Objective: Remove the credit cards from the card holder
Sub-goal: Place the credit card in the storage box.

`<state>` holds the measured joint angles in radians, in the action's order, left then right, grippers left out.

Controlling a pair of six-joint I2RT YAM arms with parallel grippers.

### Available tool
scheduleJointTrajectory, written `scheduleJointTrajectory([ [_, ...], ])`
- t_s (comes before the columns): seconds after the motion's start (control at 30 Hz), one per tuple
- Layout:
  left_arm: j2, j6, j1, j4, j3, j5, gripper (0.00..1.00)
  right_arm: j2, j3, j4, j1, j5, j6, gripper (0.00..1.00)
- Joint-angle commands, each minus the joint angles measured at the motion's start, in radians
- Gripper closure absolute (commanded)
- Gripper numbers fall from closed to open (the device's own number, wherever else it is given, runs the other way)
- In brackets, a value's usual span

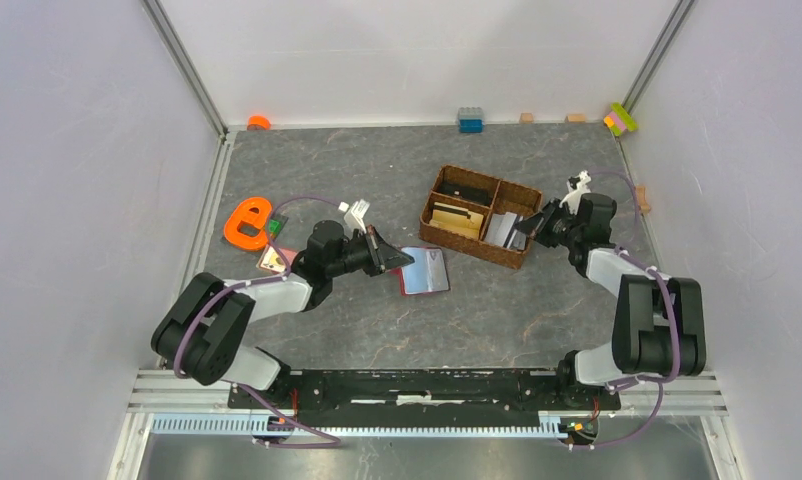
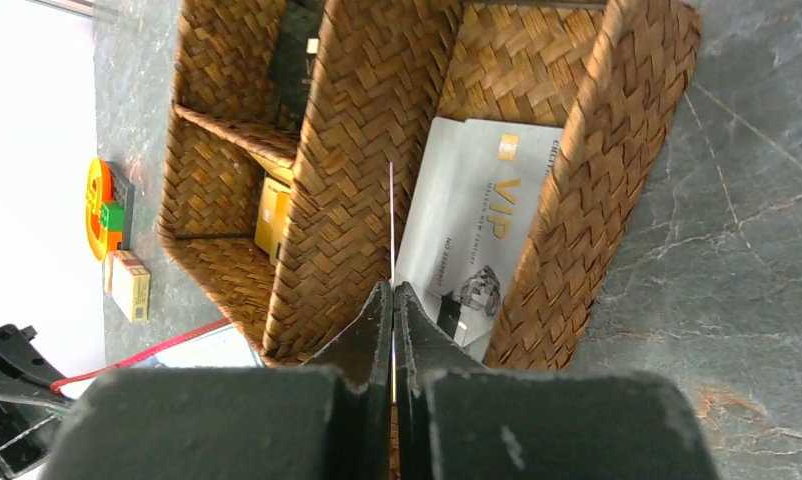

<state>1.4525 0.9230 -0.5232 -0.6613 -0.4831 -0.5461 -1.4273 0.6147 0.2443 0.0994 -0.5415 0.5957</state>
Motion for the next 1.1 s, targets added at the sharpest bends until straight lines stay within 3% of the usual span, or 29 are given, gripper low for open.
scheduleJointTrajectory([
  [0.0,-0.051,-0.071,0.001,0.026,-0.041,0.035,0.98,-0.042,0.037,0.028,0.003,-0.008,0.002,1.0],
  [0.27,-0.07,-0.093,0.002,0.075,-0.048,0.057,0.98,-0.077,0.058,0.064,-0.014,-0.024,0.033,0.98],
  [0.43,-0.087,-0.119,0.002,0.138,-0.059,0.086,0.98,-0.046,0.053,0.043,-0.023,-0.004,0.021,0.73],
  [0.67,-0.096,-0.127,0.002,0.165,-0.064,0.094,0.98,0.182,0.04,-0.052,-0.072,0.109,-0.04,0.58],
  [0.87,-0.08,-0.079,0.002,0.085,-0.048,0.055,0.98,0.384,-0.01,-0.059,-0.237,0.166,-0.092,0.48],
  [1.07,-0.079,-0.053,0.002,0.043,-0.036,0.037,0.98,0.55,-0.129,-0.004,-0.325,0.233,-0.159,0.26],
])
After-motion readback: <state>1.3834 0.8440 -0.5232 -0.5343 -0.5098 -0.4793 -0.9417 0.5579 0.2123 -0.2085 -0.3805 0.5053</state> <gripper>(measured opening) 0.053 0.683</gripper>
